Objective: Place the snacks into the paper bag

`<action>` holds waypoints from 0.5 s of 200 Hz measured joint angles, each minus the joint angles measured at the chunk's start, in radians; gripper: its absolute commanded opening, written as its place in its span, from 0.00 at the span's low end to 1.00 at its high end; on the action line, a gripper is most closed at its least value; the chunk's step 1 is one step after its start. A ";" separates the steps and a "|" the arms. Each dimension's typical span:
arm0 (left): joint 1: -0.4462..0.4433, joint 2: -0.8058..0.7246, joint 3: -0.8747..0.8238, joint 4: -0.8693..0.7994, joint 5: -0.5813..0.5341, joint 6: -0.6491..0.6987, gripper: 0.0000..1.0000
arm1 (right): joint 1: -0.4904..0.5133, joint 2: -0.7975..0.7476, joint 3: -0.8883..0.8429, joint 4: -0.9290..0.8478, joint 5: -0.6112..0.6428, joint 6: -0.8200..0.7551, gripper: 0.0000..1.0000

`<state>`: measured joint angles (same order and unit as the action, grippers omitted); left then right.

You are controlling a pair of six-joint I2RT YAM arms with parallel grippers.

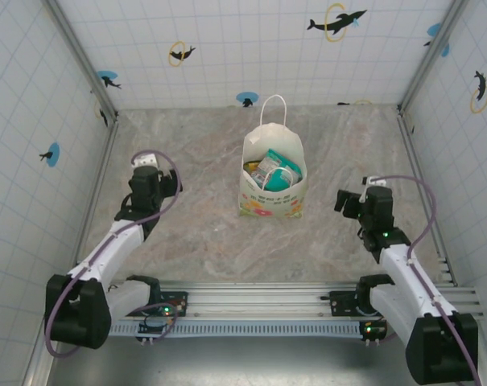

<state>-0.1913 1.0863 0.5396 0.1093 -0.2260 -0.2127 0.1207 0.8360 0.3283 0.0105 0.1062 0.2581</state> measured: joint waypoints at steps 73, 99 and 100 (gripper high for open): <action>0.065 -0.007 -0.338 0.377 0.002 0.056 0.98 | -0.018 0.029 -0.317 0.474 0.019 -0.070 0.99; 0.101 0.009 -0.423 0.543 0.009 0.055 0.98 | -0.022 0.095 -0.320 0.644 0.029 -0.082 0.99; 0.102 0.010 -0.425 0.547 0.009 0.055 0.98 | -0.022 0.097 -0.320 0.648 0.029 -0.083 0.99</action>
<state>-0.0891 1.0962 0.1143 0.6567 -0.2169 -0.1574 0.0986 0.9329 0.0078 0.6582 0.1352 0.1753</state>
